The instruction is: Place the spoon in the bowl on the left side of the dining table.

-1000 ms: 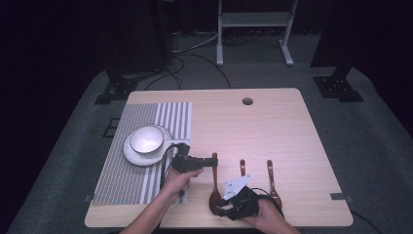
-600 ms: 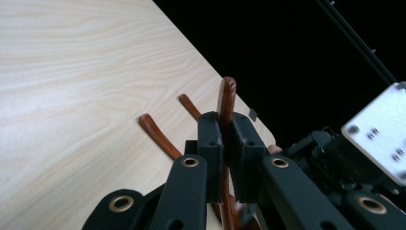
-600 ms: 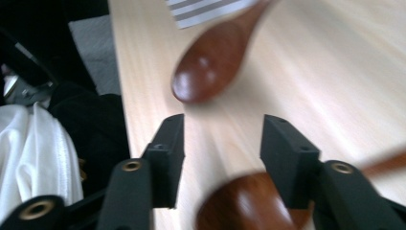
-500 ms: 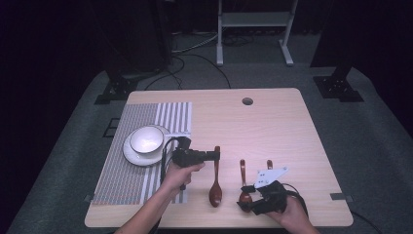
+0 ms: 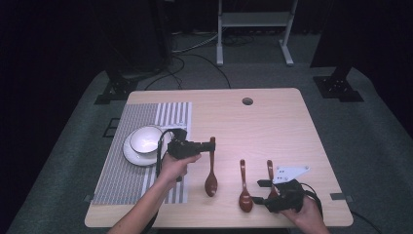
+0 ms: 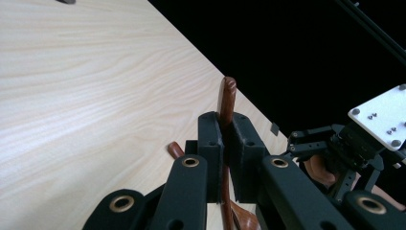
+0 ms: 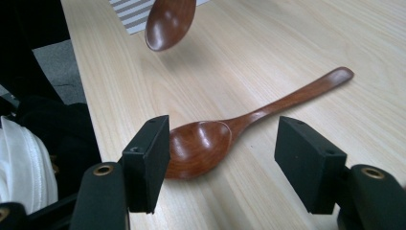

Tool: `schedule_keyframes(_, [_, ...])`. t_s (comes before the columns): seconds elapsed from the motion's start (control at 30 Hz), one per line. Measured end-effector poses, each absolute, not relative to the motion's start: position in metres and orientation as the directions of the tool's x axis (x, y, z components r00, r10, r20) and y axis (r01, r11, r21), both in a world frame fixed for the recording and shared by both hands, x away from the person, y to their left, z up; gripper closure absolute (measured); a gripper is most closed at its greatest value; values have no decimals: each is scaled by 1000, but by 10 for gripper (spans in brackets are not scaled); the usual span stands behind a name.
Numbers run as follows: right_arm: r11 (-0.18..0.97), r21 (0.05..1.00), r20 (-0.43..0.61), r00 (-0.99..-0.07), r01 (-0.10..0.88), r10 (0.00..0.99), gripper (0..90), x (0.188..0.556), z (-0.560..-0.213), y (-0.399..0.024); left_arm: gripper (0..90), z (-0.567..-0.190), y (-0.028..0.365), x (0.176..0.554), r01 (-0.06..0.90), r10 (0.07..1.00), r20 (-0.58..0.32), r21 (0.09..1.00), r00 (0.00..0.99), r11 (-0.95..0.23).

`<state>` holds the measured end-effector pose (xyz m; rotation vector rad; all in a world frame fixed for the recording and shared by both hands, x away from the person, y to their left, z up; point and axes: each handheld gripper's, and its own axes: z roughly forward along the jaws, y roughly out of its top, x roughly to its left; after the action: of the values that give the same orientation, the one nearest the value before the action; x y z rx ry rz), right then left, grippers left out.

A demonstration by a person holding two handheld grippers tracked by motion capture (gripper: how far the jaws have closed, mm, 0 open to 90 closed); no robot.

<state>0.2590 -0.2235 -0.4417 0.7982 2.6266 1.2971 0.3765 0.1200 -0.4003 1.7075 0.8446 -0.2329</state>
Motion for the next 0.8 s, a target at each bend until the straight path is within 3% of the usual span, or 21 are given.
schedule_keyframes(0.8, [463, 780, 113, -824, 420, 556, 342, 259, -440, -237, 845, -369, 148, 393, 581, 521, -461, 809, 719, -86])
